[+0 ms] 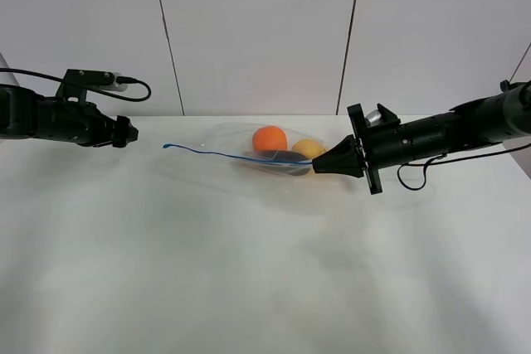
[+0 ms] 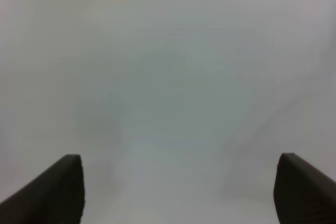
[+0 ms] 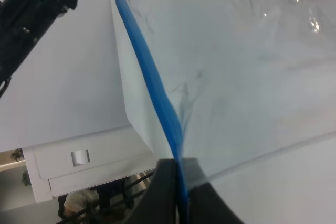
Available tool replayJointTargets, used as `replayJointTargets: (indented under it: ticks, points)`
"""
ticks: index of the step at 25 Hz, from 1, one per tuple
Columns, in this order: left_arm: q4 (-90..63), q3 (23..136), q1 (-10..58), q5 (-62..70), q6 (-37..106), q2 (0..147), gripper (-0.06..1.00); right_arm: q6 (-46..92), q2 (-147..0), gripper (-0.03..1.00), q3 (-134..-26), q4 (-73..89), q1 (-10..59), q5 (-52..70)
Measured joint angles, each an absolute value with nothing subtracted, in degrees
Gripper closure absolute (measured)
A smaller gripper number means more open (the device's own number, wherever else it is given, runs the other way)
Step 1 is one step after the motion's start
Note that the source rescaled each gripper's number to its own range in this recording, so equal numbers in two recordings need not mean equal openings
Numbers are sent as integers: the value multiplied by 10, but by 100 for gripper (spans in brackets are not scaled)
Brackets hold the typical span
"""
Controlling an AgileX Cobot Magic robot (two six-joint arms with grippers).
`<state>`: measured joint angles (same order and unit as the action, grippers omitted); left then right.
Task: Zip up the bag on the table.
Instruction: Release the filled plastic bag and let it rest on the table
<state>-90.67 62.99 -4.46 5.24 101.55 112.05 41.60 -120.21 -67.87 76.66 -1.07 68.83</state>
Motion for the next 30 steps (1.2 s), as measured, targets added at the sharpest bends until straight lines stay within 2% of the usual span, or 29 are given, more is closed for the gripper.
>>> replayJointTargets:
  ticks: [6, 9, 13, 17, 21, 24, 30]
  points:
    - [-904, 630, -78, 209, 1006, 1120, 2, 416, -1202, 96, -679, 767, -11, 688]
    - [-816, 632, -106, 303, 958, 1120, 2, 416, -1202, 96, -679, 767, -11, 689]
    - [-618, 654, -120, 352, 759, 1120, 3, 416, -1202, 96, -679, 767, -11, 689]
    - [-364, 712, -121, 415, 436, 1120, 6, 417, -1202, 96, -679, 767, -11, 689]
    - [-171, 783, -121, 483, 185, 1120, 6, 418, -1202, 96, -679, 767, -11, 689]
    - [-108, 830, -121, 545, 105, 1120, 6, 423, -1202, 96, -679, 766, -11, 689]
    - [-106, 884, -113, 642, 85, 1120, 7, 428, -1202, 90, -679, 732, -11, 673]
